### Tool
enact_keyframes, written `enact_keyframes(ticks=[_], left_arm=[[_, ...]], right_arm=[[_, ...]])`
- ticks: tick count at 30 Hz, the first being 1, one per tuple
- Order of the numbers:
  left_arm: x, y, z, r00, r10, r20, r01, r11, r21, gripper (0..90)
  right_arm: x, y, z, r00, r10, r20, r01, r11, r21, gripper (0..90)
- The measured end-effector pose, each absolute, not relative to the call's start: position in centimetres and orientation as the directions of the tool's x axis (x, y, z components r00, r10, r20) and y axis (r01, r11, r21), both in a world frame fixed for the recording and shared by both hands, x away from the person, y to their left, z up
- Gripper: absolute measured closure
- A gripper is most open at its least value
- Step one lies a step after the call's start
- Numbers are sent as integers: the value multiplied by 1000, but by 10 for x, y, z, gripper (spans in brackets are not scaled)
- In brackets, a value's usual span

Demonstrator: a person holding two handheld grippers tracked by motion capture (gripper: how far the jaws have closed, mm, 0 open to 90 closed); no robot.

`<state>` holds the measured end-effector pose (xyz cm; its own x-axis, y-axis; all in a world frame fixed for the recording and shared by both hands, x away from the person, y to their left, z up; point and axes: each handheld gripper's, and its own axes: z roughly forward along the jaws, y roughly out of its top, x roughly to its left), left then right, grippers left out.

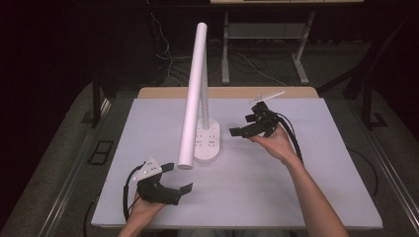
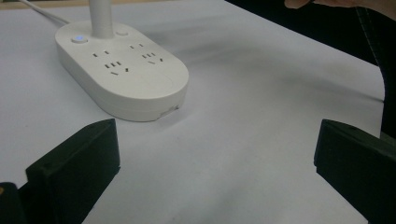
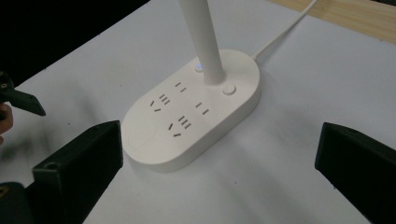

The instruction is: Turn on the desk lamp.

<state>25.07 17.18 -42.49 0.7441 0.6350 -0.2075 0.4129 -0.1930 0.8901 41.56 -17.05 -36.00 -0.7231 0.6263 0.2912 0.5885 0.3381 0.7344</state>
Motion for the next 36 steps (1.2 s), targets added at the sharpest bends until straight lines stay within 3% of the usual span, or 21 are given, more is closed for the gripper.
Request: enact_keyframes(ticks=[30, 31, 33, 36], left_arm=[[250, 174, -423, 755, 623, -202, 397, -190, 898, 0], [250, 174, -423, 756, 623, -203, 397, -190, 898, 0], [250, 174, -423, 756, 622, -203, 397, -189, 898, 0], [250, 174, -422, 757, 621, -203, 396, -190, 898, 0]], right_arm=[[467, -115, -379, -689, 649, 322, 626, 310, 716, 7], [469, -112, -382, -688, 653, 317, 626, 313, 715, 29], [470, -110, -383, -704, 641, 306, 608, 322, 725, 170], [472, -107, -387, -703, 650, 288, 602, 328, 728, 231]])
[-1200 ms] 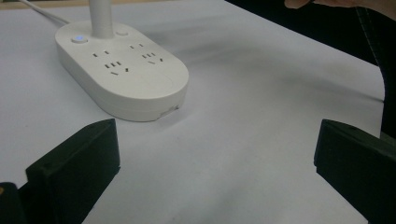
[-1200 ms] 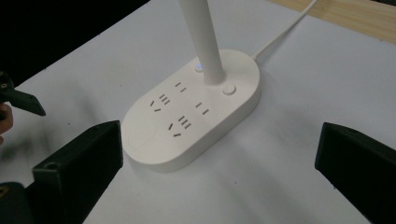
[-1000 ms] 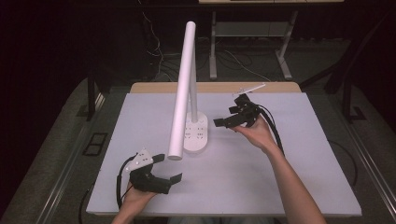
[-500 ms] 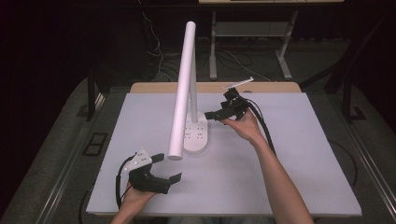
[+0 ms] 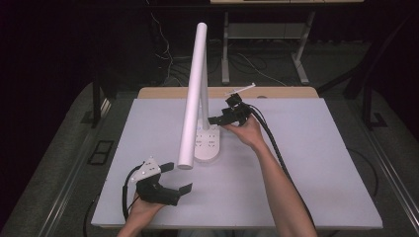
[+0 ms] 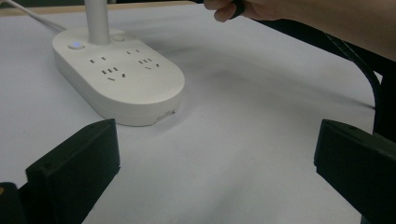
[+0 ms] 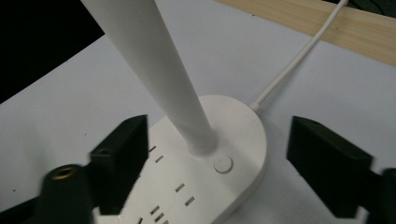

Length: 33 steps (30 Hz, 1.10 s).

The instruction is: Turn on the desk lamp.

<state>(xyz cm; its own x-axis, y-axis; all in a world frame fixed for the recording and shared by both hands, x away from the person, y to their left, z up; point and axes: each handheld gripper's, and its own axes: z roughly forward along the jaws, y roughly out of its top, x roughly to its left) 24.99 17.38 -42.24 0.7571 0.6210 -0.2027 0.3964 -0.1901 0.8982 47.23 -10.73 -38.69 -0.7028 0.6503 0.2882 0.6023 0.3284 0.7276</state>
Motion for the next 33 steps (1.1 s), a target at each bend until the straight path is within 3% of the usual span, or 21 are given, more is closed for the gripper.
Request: enact_keyframes(ticks=[11, 33], left_arm=[[250, 174, -422, 758, 619, -204, 397, -191, 898, 0], [250, 173, -423, 758, 618, -208, 402, -190, 896, 0]], right_arm=[[481, -109, -402, -691, 656, 305, 622, 323, 713, 493], [488, -106, -420, -707, 607, 363, 640, 330, 694, 837]])
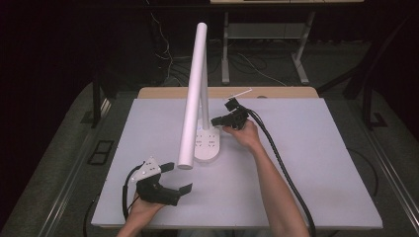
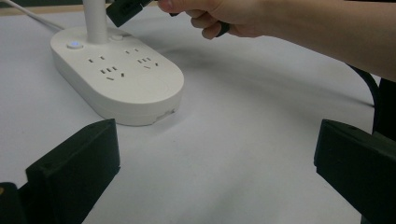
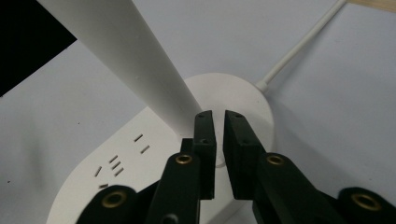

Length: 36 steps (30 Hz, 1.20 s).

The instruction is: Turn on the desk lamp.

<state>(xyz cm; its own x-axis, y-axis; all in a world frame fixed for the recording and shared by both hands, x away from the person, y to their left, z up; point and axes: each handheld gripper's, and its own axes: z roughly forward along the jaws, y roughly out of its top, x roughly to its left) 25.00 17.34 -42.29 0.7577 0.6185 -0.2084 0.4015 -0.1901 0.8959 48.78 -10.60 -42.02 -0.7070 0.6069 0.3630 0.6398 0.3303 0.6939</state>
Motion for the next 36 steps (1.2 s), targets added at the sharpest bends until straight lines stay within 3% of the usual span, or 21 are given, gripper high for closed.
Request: enact_keyframes(ticks=[7, 11, 19, 36], left_arm=[[250, 173, -423, 759, 617, -207, 402, -195, 895, 0], [250, 173, -423, 759, 618, -206, 400, -194, 896, 0], [250, 170, -424, 762, 615, -199, 403, -210, 891, 0], [250, 171, -424, 762, 616, -201, 405, -210, 890, 0]], right_arm=[[489, -103, -428, -701, 611, 368, 652, 340, 678, 895], [489, -103, -429, -696, 612, 376, 655, 328, 681, 896], [483, -97, -426, -709, 641, 293, 622, 375, 687, 900], [483, -101, -423, -697, 650, 304, 631, 355, 690, 898]])
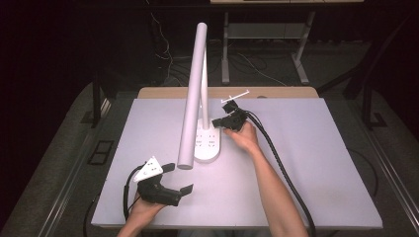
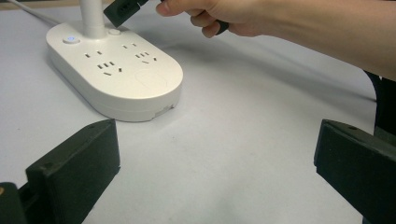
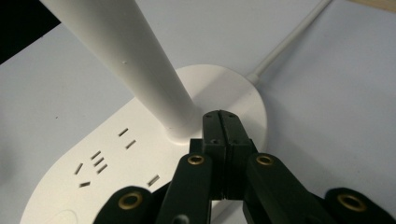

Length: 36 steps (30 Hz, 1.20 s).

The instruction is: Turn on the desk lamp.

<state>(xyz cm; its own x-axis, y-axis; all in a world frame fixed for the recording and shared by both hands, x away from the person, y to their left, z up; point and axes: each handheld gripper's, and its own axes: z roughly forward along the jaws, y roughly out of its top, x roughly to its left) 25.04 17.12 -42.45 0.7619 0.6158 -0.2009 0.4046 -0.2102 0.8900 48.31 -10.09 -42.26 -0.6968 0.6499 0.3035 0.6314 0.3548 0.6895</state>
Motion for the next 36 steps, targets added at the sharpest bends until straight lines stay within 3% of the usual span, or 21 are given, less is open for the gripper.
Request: enact_keyframes(ticks=[23, 25, 26, 27, 29, 33, 36], left_arm=[[251, 169, -425, 761, 617, -200, 407, -213, 888, 0], [250, 169, -425, 761, 617, -201, 407, -213, 888, 0], [250, 169, -425, 762, 617, -197, 406, -218, 887, 0], [250, 169, -425, 761, 617, -199, 408, -217, 887, 0], [250, 169, -425, 761, 617, -199, 408, -218, 887, 0], [251, 169, -426, 761, 618, -199, 408, -218, 887, 0], [251, 168, -426, 760, 618, -199, 408, -217, 887, 0]], right_arm=[[454, -152, -378, -731, 626, 272, 578, 357, 734, 896], [448, -161, -375, -721, 636, 274, 578, 334, 745, 769], [448, -161, -375, -721, 636, 274, 578, 334, 745, 769], [443, -166, -372, -715, 642, 277, 584, 330, 742, 654], [440, -168, -371, -711, 653, 263, 580, 331, 744, 605], [430, -177, -365, -706, 660, 258, 576, 323, 750, 403], [424, -183, -362, -709, 659, 251, 573, 331, 749, 190]])
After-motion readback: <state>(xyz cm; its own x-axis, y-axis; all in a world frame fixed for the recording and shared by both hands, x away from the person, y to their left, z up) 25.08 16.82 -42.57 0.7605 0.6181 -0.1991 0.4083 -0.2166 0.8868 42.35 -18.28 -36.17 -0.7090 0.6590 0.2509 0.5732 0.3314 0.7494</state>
